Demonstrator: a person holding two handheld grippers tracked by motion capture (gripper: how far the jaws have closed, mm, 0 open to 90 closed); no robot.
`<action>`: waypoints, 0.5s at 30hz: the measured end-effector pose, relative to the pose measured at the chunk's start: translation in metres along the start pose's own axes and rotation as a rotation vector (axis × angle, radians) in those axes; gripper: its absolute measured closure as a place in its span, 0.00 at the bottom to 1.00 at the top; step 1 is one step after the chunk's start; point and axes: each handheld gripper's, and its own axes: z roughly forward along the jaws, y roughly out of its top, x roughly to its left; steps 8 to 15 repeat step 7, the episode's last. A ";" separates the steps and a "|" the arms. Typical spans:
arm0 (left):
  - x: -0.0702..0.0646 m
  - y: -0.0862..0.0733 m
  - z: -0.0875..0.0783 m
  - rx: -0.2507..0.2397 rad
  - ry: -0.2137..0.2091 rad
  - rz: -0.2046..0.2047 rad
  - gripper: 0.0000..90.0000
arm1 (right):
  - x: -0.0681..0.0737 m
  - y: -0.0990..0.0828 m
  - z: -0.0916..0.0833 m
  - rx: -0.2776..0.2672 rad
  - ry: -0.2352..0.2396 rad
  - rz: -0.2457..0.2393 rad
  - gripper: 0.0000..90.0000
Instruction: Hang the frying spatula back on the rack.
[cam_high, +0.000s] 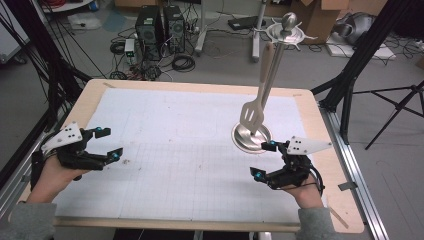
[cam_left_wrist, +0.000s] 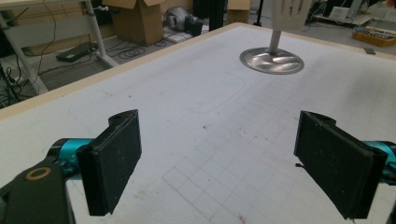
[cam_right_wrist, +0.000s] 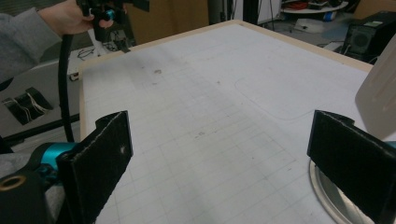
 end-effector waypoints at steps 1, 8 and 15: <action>0.000 -0.001 -0.001 0.003 0.002 0.000 0.17 | 0.000 0.000 0.000 -0.003 -0.004 0.005 0.06; 0.003 -0.008 -0.006 0.000 0.028 -0.015 0.17 | 0.000 0.000 0.004 -0.005 0.003 0.000 0.06; 0.003 -0.008 -0.006 0.000 0.028 -0.015 0.17 | 0.000 0.000 0.004 -0.005 0.003 0.000 0.06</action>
